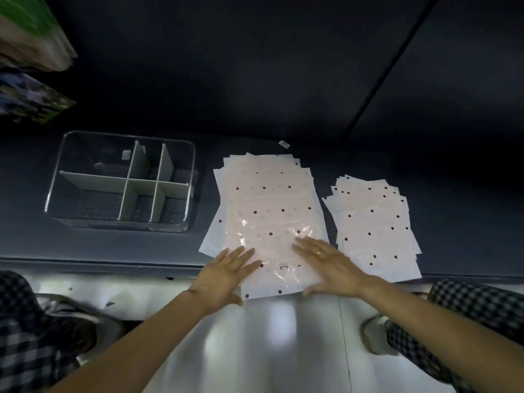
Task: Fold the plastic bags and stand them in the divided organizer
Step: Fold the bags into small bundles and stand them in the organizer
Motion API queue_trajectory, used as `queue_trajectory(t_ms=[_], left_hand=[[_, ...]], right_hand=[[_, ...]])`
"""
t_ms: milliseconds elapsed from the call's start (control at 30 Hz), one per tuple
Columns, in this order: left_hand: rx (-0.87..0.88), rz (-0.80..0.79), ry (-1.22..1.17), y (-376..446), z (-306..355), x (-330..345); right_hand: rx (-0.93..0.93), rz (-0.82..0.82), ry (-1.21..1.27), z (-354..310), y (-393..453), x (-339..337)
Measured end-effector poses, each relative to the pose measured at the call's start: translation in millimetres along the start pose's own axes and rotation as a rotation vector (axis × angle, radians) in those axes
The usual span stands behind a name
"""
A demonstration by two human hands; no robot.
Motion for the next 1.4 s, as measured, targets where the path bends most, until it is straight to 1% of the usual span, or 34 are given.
queue_trajectory(t_ms=[33, 100, 167, 233, 300, 367, 400, 500, 567, 633, 667, 700, 733, 767, 800, 833, 867, 900, 933, 1000, 1033, 1133, 1200, 1267, 1300, 1333, 1400], left_hand=[[0.003, 0.027, -0.004, -0.8, 0.9, -2.1], [0.009, 0.098, -0.048, -3.3, 3.6, -10.1], [0.007, 0.101, -0.174, -6.8, 6.9, -18.0], [0.004, 0.033, -0.362, -10.7, 10.9, -23.5], [-0.031, -0.084, -0.547, -15.4, 11.2, -27.9], [-0.124, -0.161, -0.728, -18.4, 7.4, -34.7], [-0.158, -0.163, -0.848, -18.7, 5.5, -41.2], [-0.184, -0.131, -1.254, -18.1, 0.3, -67.3], [-0.196, -0.089, -1.434, -17.8, -8.1, -81.3], [-0.279, 0.039, -1.526, -15.4, -24.2, -89.3], [-0.317, 0.145, -1.533, -13.0, -33.2, -92.0], [-0.351, 0.28, -1.49, -11.7, -42.5, -94.4], [-0.396, 0.426, -1.384, -12.9, -50.6, -97.0], [-0.45, 0.563, -1.231, -16.6, -56.4, -99.0], [-0.499, 0.668, -1.054, -21.3, -58.0, -101.2], [-0.512, 0.739, -0.882, -25.0, -54.6, -104.5], [-0.47, 0.765, -0.734, -25.2, -47.4, -105.4], [-0.38, 0.744, -0.608, -20.8, -35.2, -102.7], [-0.28, 0.69, -0.494, -15.4, -20.7, -96.9], [-0.119, 0.543, -0.322, -6.3, 6.3, -76.4], [-0.083, 0.452, -0.263, -2.7, 14.1, -63.3], [-0.088, 0.232, -0.15, 3.3, 16.6, -22.5], [-0.093, 0.152, -0.094, 3.5, 12.7, -7.5], [-0.087, 0.112, -0.05, 3.3, 9.1, -0.1], [-0.085, 0.098, -0.03, 3.3, 6.9, 2.0], [-0.083, 0.085, -0.01, 3.8, 4.9, 3.6], [-0.072, 0.069, 0.025, 5.6, 2.3, 5.0]], right_hand=[[-0.02, -0.026, -0.046, -1.5, -4.4, 11.4], [-0.016, -0.004, -0.063, -2.7, -9.7, 20.3], [-0.012, 0.012, -0.047, -4.1, -14.1, 19.1], [-0.042, -0.011, -0.004, -6.4, -19.8, 15.1], [-0.053, -0.08, 0.101, -9.6, -26.0, 7.2], [0.015, -0.146, 0.243, -6.6, -31.1, -9.5], [0.042, -0.163, 0.31, -4.1, -32.0, -18.7], [0.048, -0.14, 0.469, -2.2, -29.3, -53.6], [0.075, -0.105, 0.589, 2.4, -24.4, -75.7], [0.132, 0.001, 0.696, 11.5, -11.4, -96.1], [0.17, 0.075, 0.717, 17.9, -1.9, -104.9], [0.201, 0.136, 0.707, 22.5, 8.6, -111.9], [0.221, 0.176, 0.675, 25.1, 20.3, -116.4], [0.235, 0.189, 0.635, 25.3, 32.5, -119.3], [0.249, 0.182, 0.597, 26.8, 45.0, -118.6], [0.267, 0.163, 0.564, 28.8, 56.9, -116.1], [0.29, 0.14, 0.533, 31.8, 67.7, -112.6], [0.315, 0.117, 0.501, 34.6, 77.0, -109.0], [0.338, 0.092, 0.471, 37.7, 85.0, -104.6], [0.371, 0.054, 0.438, 42.7, 97.1, -96.9], [0.385, 0.052, 0.437, 45.9, 101.4, -93.9], [0.431, 0.064, 0.45, 55.4, 108.2, -85.6], [0.462, 0.065, 0.452, 59.5, 108.8, -79.9], [0.508, 0.068, 0.436, 61.6, 105.4, -74.6], [0.527, 0.1, 0.377, 61.6, 102.2, -75.6], [0.541, 0.169, 0.276, 59.4, 96.9, -80.6], [0.518, 0.389, 0.129, 41.4, 80.5, -93.3]])
Point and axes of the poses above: each hand's wrist, its own y-axis towards the middle knuckle, its own x-axis out of the palm, z = x × y, the point moved 8 cm from there along y, towards the middle knuckle
